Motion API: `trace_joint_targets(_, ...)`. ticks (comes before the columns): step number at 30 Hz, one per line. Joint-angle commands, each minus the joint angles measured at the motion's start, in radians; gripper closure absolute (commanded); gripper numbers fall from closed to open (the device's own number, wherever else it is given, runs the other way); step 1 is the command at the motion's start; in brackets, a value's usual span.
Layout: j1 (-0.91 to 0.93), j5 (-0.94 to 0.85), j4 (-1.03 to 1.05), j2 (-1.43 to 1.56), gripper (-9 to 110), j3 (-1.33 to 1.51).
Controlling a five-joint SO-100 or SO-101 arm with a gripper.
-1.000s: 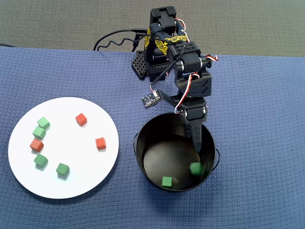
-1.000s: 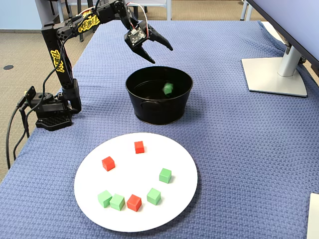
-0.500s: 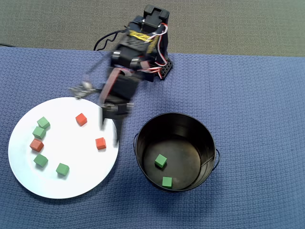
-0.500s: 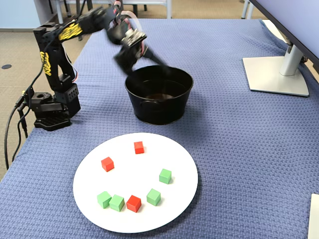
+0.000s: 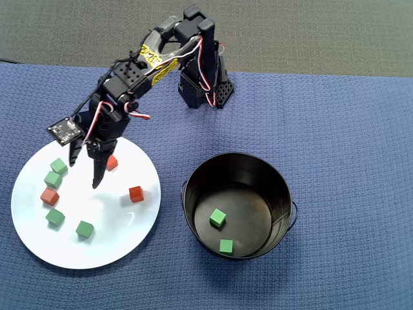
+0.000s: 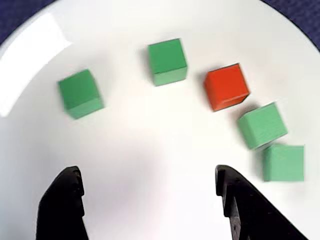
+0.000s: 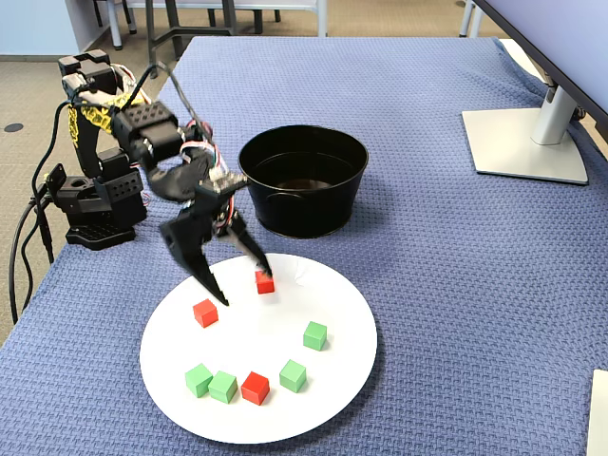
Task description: Pick up the green cubes from the white plate and place them in the black recipient
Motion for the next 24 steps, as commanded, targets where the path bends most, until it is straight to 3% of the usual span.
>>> trace_joint_targets(1, 0.048, -0.097, -0.083, -0.014, 74, -0.002)
trace_joint_targets(13, 0.161, -0.281, -0.08, -0.034, 73, -0.005)
trace_joint_targets(24, 0.202, -0.314, -0.161, -0.167, 74, -0.072)
